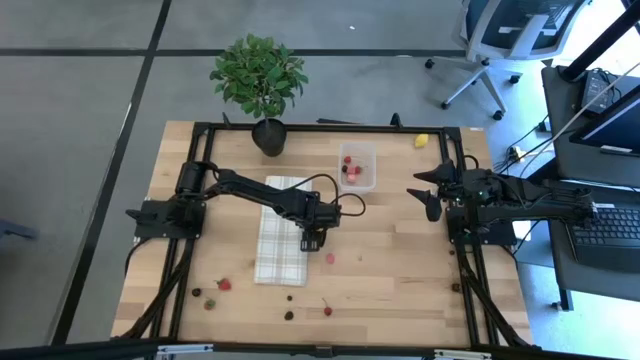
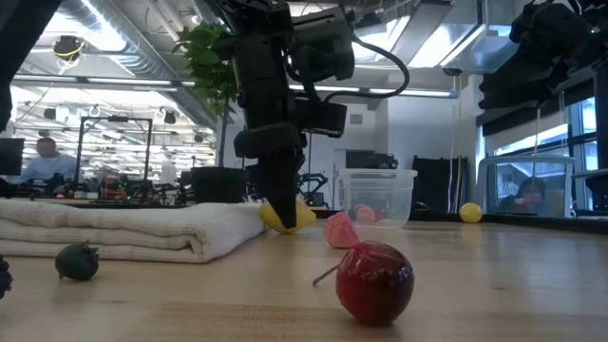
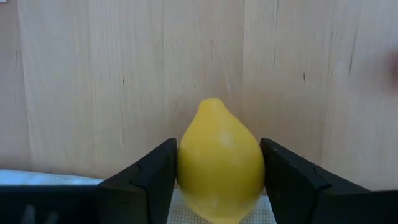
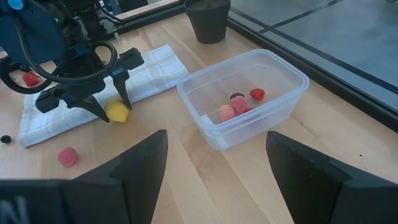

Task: Pick and placing Produce into tupperware
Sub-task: Put the bottom lemon into the transparent bin

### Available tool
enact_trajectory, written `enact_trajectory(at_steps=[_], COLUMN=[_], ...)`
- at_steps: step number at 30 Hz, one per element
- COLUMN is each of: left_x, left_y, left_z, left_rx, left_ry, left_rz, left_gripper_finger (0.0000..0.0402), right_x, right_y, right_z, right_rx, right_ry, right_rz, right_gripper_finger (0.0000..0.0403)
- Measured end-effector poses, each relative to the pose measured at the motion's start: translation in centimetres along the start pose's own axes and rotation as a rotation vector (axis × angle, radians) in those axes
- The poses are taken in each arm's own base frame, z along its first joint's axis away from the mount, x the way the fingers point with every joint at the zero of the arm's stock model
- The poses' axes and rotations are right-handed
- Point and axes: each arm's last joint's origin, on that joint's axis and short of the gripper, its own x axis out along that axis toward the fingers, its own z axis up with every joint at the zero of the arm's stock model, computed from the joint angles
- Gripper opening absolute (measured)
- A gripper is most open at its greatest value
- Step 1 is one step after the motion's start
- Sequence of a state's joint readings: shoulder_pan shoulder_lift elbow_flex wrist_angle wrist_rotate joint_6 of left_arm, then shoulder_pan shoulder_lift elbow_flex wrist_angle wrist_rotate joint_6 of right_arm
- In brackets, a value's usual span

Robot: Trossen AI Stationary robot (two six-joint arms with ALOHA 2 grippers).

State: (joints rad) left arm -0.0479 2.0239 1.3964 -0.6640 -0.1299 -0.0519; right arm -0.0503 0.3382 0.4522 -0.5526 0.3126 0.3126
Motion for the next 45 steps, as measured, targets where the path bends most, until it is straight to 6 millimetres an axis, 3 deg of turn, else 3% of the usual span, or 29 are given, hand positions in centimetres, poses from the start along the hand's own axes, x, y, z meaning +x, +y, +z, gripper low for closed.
enact_trajectory(at_steps=[8,12,17,23,25,28,32,39,45], left_x=[-0.2,-2.0,-5.5,-10.2,-10.8,-10.5,-8.4,-2.4,0.1], left_y=[0.2,1.5,4.3,9.7,11.4,13.2,14.3,14.1,14.1], left_z=[0.1,2.0,5.3,8.4,8.9,9.1,9.2,9.2,9.0], left_rx=[-0.038,-0.087,-0.163,-0.353,-0.424,-0.462,-0.503,-0.511,-0.508], left_ry=[0.000,-0.081,-0.220,-0.448,-0.528,-0.570,-0.547,-0.429,-0.378], left_rz=[0.014,0.043,0.158,0.256,0.229,0.221,0.224,0.177,0.159], left_gripper_finger=[0.0197,0.0197,0.0197,0.0202,0.0203,0.0196,0.0196,0.0204,0.0204], right_x=[0.0,0.0,0.0,0.0,0.0,0.0,0.0,0.0,0.0], right_y=[0.0,0.0,0.0,0.0,0.0,0.0,0.0,0.0,0.0], right_z=[0.0,0.0,0.0,0.0,0.0,0.0,0.0,0.0,0.0], right_rx=[0.000,0.000,0.014,0.023,0.023,0.023,0.024,0.023,0.023], right_ry=[0.000,0.000,0.000,-0.001,-0.001,-0.001,-0.001,-0.001,0.000], right_rz=[0.000,0.001,0.000,0.000,0.000,0.000,0.000,0.000,0.000], right_gripper_finger=[0.0273,0.0273,0.0273,0.0273,0.0273,0.0273,0.0273,0.0273,0.0273])
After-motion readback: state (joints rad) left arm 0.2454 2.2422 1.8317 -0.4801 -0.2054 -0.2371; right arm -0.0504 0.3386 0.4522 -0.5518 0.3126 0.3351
